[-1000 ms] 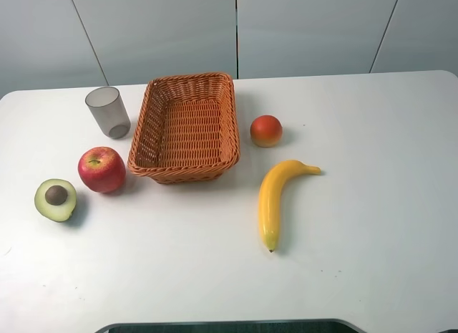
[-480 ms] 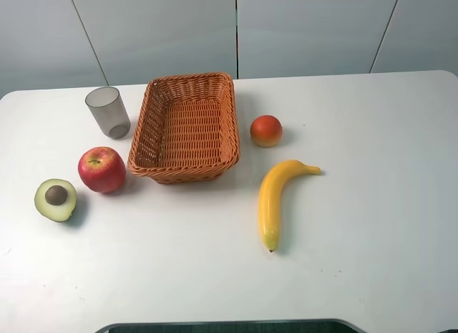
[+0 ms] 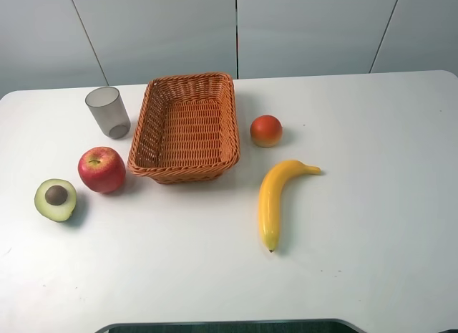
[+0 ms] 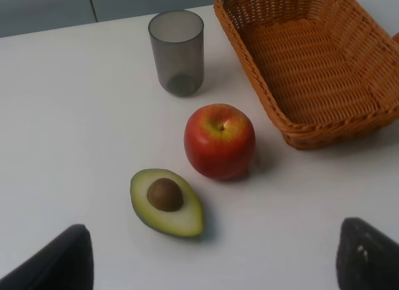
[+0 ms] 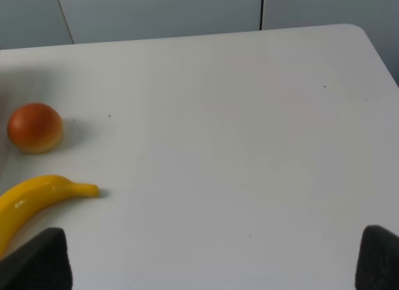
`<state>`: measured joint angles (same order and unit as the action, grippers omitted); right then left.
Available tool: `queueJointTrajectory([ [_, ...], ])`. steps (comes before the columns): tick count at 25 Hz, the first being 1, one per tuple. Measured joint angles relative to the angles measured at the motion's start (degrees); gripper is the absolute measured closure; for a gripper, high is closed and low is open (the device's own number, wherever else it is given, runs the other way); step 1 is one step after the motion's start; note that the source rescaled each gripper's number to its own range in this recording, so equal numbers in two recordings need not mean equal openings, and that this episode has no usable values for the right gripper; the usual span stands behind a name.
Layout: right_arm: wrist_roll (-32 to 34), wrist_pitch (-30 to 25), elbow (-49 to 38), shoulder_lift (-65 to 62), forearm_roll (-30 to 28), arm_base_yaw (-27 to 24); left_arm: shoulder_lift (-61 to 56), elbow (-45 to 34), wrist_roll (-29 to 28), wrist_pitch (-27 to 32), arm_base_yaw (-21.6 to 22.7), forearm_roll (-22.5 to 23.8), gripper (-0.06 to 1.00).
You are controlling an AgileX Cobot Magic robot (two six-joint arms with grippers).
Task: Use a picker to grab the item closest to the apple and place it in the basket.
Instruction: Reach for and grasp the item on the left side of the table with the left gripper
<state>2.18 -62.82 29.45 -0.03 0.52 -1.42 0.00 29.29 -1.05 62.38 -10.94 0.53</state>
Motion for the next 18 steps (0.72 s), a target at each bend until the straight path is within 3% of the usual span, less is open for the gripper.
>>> queueJointTrajectory([
  [12,0.0,0.0,0.0,0.0,0.0,0.0,0.09,1.51,-1.26,-0.15,0.0,4.27,-0.06],
  [18,0.0,0.0,0.0,0.0,0.0,0.0,10.4,6.79,-1.36,2.89,-0.59,4.39,-0.06],
])
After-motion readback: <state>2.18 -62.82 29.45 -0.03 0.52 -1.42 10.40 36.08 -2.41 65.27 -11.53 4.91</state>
